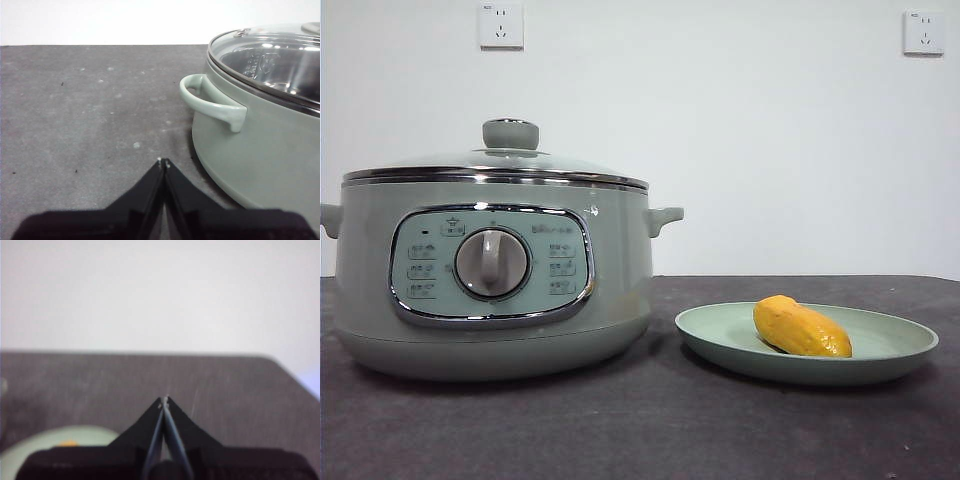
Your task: Take the corn out from the steamer,put the corn on the plate,close the lid
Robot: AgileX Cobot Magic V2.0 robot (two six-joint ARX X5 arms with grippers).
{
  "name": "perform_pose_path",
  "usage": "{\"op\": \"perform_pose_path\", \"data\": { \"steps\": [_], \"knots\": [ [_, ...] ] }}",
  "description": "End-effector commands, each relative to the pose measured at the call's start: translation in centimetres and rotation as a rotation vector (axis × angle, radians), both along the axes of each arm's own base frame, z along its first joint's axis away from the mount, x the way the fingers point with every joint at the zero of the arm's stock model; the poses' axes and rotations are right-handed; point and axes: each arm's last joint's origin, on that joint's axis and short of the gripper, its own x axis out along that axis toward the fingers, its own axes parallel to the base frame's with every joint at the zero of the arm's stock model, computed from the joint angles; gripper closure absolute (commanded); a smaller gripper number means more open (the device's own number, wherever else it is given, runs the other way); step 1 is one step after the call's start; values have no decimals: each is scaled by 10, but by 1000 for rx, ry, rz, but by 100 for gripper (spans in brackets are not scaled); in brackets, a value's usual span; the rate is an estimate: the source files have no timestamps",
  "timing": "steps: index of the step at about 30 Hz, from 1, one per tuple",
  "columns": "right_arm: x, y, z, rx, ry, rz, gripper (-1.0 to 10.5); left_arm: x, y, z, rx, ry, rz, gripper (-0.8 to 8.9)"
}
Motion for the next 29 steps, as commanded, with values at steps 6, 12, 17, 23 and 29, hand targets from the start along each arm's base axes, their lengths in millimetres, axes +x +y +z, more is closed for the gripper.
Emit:
{"op": "perform_pose_path", "data": {
  "steps": [6, 12, 17, 23, 29],
  "knots": [
    [1, 0, -34, -8, 113, 1, 946, 1, 0, -4, -10, 11, 1, 817],
    [2, 0, -47, 1, 191, 0, 946, 1, 0, -4, -10, 11, 1, 817],
    [2, 0, -49, 41, 201, -11, 946, 1, 0, -4, -10, 11, 1, 817],
    [2, 0, -49, 41, 202, -10, 946, 1, 0, -4, -10, 11, 1, 817],
    [2, 0, -49, 41, 202, -10, 946, 1, 0, -4, -10, 11, 1, 817]
  ]
}}
